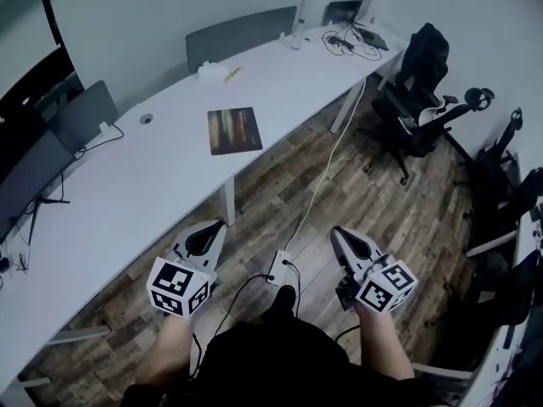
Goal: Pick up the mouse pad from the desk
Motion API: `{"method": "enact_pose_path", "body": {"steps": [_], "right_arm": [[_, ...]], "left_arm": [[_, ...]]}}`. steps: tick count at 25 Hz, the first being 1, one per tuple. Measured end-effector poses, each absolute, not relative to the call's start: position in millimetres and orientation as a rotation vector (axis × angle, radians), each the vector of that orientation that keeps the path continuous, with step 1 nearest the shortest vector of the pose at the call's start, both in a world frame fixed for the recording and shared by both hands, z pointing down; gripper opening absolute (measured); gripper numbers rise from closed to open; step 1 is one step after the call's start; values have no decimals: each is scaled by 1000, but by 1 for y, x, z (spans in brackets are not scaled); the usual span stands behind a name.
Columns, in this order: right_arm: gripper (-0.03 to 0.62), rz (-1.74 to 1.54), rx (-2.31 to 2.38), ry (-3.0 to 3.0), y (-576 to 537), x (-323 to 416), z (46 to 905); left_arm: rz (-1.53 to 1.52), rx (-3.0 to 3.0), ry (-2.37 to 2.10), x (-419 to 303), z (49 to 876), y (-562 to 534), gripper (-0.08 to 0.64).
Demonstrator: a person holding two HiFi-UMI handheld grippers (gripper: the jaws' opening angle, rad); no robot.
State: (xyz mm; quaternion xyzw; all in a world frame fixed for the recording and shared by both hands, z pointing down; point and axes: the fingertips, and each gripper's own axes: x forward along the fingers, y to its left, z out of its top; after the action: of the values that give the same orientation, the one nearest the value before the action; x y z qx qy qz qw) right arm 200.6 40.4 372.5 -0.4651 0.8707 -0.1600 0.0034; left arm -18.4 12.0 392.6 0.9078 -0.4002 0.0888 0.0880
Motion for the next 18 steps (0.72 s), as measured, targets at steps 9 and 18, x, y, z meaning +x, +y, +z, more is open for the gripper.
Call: {"method": "enact_pose_path", "body": {"steps": [9,18], "right_arm": [[5,-494,-1377,2783,-63,295,381],[5,-555,-1248,2872,-139,263,390]], "left_arm": [[292,2680,-1294,66,388,-77,8],[341,2666,-1281,53,406,-151,21]]}}
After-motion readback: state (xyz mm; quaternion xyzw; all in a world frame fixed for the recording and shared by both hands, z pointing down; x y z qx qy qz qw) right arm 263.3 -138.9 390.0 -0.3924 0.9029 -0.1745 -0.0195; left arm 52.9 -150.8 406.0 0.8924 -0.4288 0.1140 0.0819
